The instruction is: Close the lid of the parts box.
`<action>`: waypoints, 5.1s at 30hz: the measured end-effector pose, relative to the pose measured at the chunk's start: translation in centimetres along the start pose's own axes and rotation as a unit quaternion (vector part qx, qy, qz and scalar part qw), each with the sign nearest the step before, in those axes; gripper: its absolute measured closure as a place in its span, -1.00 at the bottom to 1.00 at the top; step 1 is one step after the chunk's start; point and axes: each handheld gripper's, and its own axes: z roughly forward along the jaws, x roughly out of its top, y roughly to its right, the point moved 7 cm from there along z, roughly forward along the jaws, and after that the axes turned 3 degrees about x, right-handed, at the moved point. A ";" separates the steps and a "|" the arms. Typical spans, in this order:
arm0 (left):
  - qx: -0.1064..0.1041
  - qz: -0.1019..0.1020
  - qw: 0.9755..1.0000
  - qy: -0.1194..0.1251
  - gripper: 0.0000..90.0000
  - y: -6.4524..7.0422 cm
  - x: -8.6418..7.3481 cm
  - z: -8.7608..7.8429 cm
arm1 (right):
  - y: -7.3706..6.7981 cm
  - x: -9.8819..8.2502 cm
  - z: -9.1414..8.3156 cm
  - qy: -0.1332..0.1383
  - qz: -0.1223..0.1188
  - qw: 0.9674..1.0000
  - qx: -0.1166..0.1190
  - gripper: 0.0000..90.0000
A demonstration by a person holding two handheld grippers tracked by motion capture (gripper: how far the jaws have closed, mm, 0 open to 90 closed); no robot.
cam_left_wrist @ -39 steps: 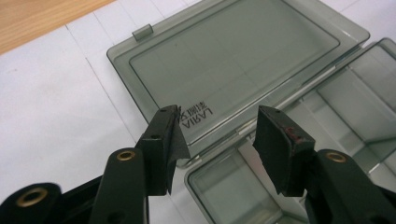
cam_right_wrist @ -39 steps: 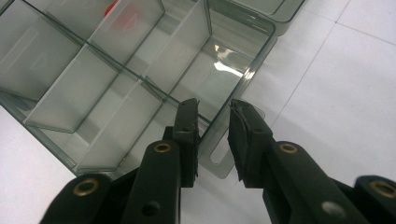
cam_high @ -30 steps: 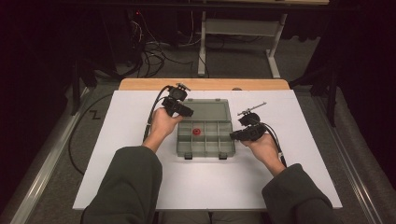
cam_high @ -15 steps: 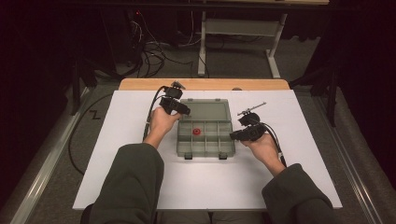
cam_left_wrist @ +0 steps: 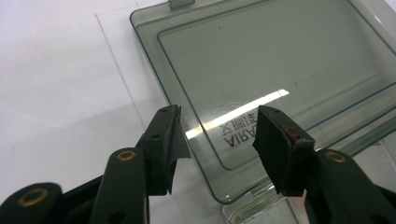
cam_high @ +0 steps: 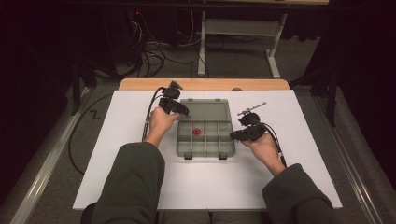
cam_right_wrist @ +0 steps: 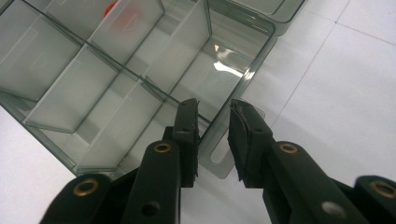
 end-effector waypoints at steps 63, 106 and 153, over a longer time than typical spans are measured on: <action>-0.076 -0.055 0.995 -0.022 -0.15 -0.3 -0.4 1.9 | -0.1 0.0 0.0 -0.001 0.002 1.000 -0.003 0.67; -0.046 -0.008 0.999 0.028 0.08 0.3 0.3 -1.4 | -0.2 0.0 0.0 -0.004 0.001 1.000 -0.011 0.67; -0.026 0.052 0.997 0.047 0.32 1.1 -0.7 -4.4 | -0.2 0.0 0.0 -0.003 0.001 1.000 -0.013 0.67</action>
